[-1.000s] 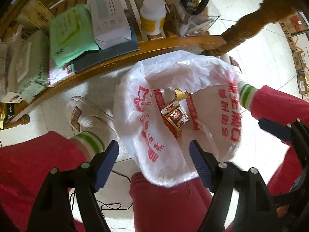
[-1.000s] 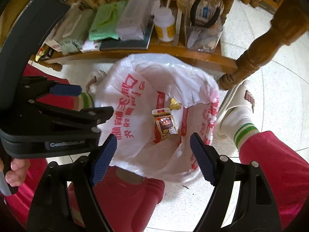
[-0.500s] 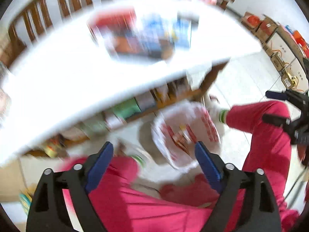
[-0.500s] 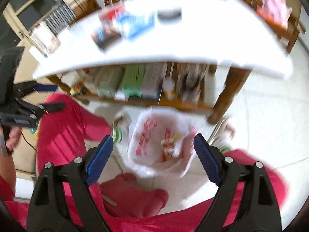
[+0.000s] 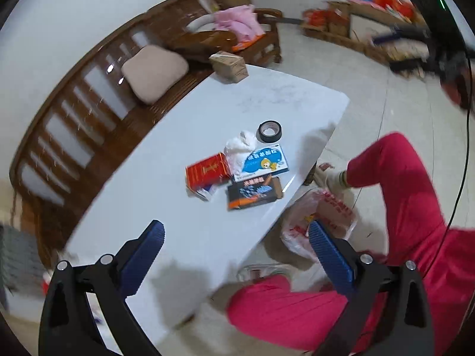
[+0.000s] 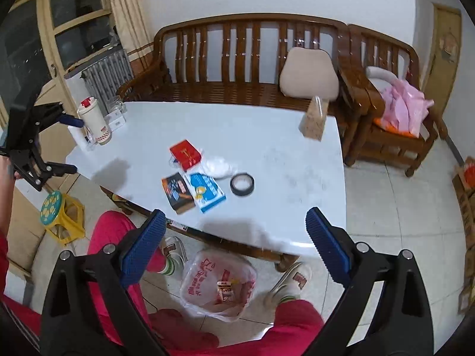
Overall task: Collect trash
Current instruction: 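Raise both tools back over the table toward the remaining trash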
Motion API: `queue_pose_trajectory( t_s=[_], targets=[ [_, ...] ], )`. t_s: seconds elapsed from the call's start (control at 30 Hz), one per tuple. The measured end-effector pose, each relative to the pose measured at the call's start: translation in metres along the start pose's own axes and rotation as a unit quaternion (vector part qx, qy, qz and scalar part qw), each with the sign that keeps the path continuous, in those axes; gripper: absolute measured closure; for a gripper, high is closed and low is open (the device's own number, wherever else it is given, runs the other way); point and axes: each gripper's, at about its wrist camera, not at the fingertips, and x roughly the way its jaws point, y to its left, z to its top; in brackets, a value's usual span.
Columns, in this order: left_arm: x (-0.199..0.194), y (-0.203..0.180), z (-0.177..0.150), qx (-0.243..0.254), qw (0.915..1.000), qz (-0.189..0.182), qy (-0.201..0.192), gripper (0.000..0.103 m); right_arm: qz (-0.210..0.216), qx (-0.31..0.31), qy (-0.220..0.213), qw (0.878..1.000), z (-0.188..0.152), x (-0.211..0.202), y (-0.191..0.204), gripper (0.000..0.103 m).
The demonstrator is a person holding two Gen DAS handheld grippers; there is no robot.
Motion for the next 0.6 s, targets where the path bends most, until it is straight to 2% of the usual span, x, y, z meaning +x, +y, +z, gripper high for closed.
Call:
queue_pose_trajectory(
  t_s=[0.23,0.6],
  targets=[
    [0.023,0.019,0.029,0.05,0.998,-0.036,0.013,0.008,0.011,-0.011,0.015,1.0,0.047,0.011,0.001,0.01],
    [0.096,0.035,0.053,0.115,0.9872,-0.085,0.071,0.008,0.014,-0.029,0.077,0.996,0.089,0.088,-0.014,0.01]
  ],
)
